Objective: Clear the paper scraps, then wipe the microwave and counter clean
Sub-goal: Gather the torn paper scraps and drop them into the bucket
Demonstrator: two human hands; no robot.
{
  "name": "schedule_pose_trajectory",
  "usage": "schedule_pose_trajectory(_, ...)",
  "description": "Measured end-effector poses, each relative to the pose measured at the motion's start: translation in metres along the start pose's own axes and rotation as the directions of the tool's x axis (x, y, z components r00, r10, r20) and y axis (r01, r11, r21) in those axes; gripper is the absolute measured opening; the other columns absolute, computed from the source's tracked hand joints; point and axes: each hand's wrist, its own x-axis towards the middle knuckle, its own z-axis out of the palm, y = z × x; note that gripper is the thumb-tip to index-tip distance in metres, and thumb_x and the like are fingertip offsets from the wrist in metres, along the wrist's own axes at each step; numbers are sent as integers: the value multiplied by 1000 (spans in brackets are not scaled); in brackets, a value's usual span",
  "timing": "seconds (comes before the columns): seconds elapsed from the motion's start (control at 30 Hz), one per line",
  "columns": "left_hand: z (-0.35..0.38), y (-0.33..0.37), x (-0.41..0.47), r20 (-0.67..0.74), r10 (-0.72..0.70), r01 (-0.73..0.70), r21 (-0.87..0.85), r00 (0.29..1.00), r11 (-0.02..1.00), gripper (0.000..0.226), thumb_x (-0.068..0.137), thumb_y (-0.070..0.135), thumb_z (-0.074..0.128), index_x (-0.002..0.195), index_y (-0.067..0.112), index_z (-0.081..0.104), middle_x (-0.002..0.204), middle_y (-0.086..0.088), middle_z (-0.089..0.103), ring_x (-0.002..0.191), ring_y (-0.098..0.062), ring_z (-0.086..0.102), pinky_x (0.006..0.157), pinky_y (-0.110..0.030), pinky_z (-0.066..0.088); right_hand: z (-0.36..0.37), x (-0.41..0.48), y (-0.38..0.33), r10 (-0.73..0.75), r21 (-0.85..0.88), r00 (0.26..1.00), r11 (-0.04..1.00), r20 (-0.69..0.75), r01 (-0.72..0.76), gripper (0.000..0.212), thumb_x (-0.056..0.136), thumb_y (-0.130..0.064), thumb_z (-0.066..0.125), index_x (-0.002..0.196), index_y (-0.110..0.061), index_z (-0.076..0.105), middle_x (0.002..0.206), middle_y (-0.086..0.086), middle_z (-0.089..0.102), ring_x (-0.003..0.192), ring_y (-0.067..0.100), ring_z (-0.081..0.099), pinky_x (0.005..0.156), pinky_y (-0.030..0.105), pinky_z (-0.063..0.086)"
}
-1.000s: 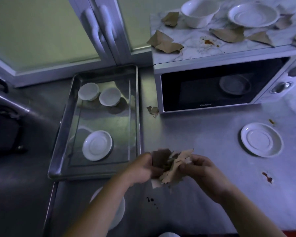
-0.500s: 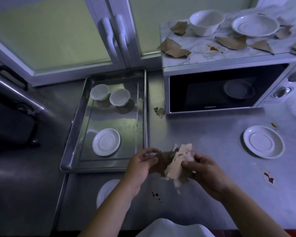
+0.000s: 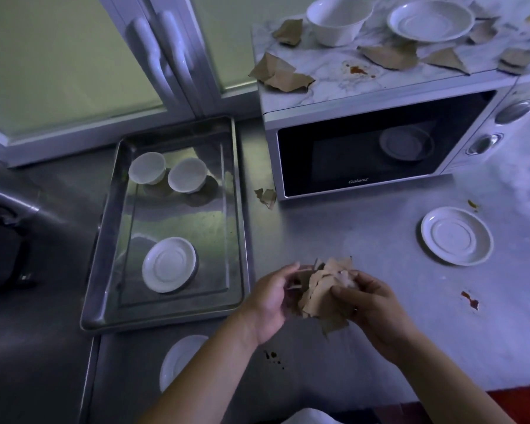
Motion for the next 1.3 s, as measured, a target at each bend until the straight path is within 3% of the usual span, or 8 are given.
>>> schedule_pose_trajectory(0.1, -15, 29, 35, -184, 274, -181, 406, 944, 896, 17, 97, 18, 56, 100, 20, 73, 100, -5, 71, 87, -16, 65, 76, -28, 53, -17, -3, -2, -12, 73, 999, 997, -41, 15, 33, 77, -2, 63, 108, 8, 65, 97, 22, 71, 82, 28, 68, 67, 33, 59)
schedule_pose_trajectory(0.23, -36, 81, 101, -238, 584, -71, 887, 776, 456, 31, 90, 11, 59, 121, 12, 63, 120, -4, 64, 101, -19, 61, 82, -28, 47, -43, -11, 3, -37, 117, 989, 992, -146, 55, 30, 75, -3, 63, 103, 5, 68, 97, 22, 72, 80, 26, 70, 66, 34, 59)
schedule_pose_trajectory(0.33, -44, 109, 144, -125, 617, 16, 984, 777, 178, 29, 91, 15, 59, 118, 4, 62, 119, -15, 63, 106, -33, 62, 87, -39, 53, -58, -19, 9, -38, 158, 978, 985, -203, 71, 25, 73, -1, 64, 97, 4, 71, 94, 21, 73, 76, 25, 72, 62, 32, 60)
schedule_pose_trajectory(0.43, -48, 125, 178, -133, 546, 116, 991, 827, 66, 38, 91, 27, 62, 123, 6, 58, 126, -15, 57, 108, -35, 60, 88, -39, 53, -73, -26, 15, -16, 191, 969, 980, -247, 64, 24, 72, 2, 63, 94, 4, 73, 93, 24, 73, 74, 27, 74, 60, 33, 61)
schedule_pose_trajectory(0.53, -50, 129, 207, -181, 501, 170, 983, 846, 69, 42, 91, 21, 59, 131, 10, 56, 135, -14, 49, 116, -35, 57, 94, -39, 52, -83, -33, 18, 8, 228, 962, 972, -274, 56, 25, 69, 6, 62, 87, -1, 78, 96, 23, 74, 79, 30, 75, 59, 34, 60)
schedule_pose_trajectory(0.8, -45, 98, 202, -245, 599, 155, 968, 762, 199, 19, 92, 6, 52, 88, -1, 69, 92, -16, 68, 84, -33, 64, 70, -33, 49, -88, -35, 11, -4, 253, 949, 963, -315, 88, 24, 76, 16, 55, 81, 5, 76, 82, 19, 75, 68, 25, 74, 52, 32, 59)
schedule_pose_trajectory(0.93, -38, 75, 173, -280, 495, 167, 951, 822, 262, 14, 82, 1, 59, 78, 3, 73, 83, -13, 70, 73, -32, 63, 73, -34, 56, -81, -25, 5, 16, 253, 950, 965, -311, 67, 39, 72, 1, 62, 111, 7, 65, 95, 24, 72, 74, 28, 73, 60, 37, 61)
schedule_pose_trajectory(1.3, -30, -31, 102, -221, 322, 133, 953, 921, 272, 34, 74, -2, 64, 52, 22, 56, 72, 6, 68, 71, -16, 63, 62, -19, 42, -52, -6, 0, 32, 169, 958, 986, -286, 17, 20, 92, 3, 55, 109, 3, 65, 94, 23, 70, 81, 34, 65, 64, 46, 58)
